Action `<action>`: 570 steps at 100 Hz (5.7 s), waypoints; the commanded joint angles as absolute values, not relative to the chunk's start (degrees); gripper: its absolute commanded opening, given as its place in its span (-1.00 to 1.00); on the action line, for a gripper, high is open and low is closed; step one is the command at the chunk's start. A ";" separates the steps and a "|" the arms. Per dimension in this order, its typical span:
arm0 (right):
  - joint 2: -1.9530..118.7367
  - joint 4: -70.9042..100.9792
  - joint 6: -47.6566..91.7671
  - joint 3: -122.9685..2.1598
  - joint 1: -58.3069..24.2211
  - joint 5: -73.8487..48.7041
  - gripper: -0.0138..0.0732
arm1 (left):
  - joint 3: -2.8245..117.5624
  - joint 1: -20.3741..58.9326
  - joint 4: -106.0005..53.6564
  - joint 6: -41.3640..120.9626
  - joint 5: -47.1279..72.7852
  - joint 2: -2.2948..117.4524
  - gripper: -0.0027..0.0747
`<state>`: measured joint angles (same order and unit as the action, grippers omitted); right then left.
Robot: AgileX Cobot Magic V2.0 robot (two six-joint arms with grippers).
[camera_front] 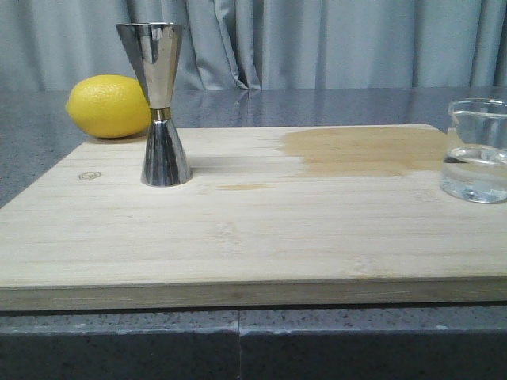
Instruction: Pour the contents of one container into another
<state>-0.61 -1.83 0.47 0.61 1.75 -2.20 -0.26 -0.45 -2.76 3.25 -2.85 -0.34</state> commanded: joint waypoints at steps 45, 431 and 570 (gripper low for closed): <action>-1.56 -2.34 0.69 1.22 2.09 2.12 -0.85 | -1.86 -0.06 -3.25 3.22 -7.30 -1.62 -0.98; 54.16 -10.64 -0.51 -52.71 2.09 -16.34 0.64 | 20.57 37.78 -11.63 11.96 -15.71 49.65 0.34; 54.16 -11.30 -0.51 -52.71 2.09 -17.67 0.64 | 15.90 33.28 10.40 -20.34 -29.32 49.48 0.18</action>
<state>54.59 -10.31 -0.38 -50.72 1.75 -20.59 14.47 33.33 7.70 -19.57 -26.10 49.93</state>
